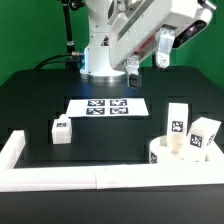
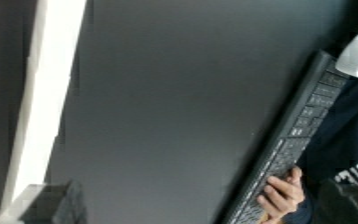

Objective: Assemble stool

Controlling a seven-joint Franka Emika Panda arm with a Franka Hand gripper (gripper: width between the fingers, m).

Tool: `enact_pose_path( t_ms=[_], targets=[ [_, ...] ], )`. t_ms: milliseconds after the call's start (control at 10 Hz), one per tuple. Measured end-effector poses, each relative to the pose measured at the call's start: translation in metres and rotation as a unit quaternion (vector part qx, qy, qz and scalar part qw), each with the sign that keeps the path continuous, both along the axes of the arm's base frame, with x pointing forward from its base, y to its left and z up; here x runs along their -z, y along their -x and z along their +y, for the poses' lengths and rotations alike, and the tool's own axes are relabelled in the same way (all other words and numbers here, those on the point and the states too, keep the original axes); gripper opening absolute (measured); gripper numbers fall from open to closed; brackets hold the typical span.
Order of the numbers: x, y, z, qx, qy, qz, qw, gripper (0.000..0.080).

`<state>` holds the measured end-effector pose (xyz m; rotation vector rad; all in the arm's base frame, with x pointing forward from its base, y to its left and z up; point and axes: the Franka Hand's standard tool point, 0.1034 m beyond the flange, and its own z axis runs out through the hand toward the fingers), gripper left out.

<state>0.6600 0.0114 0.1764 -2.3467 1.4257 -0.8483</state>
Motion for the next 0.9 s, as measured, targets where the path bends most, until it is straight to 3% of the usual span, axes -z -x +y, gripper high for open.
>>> enact_pose_path(
  t_ms=[100, 200, 400, 500, 800, 900],
  targets=[
    [-0.001, 0.01, -0.012, -0.053, 0.035, 0.019, 0.998, 0.0649],
    [0.007, 0.022, -0.025, -0.051, 0.04, 0.031, 0.997, 0.0649],
    [0.01, 0.023, -0.02, -0.099, 0.08, 0.035, 0.991, 0.0649],
    [0.01, 0.023, -0.022, -0.114, 0.092, 0.037, 0.989, 0.0649],
    [0.011, 0.021, -0.023, -0.199, 0.155, 0.047, 0.967, 0.0649],
    [0.023, 0.031, -0.034, -0.244, 0.185, 0.068, 0.949, 0.0649]
  ],
)
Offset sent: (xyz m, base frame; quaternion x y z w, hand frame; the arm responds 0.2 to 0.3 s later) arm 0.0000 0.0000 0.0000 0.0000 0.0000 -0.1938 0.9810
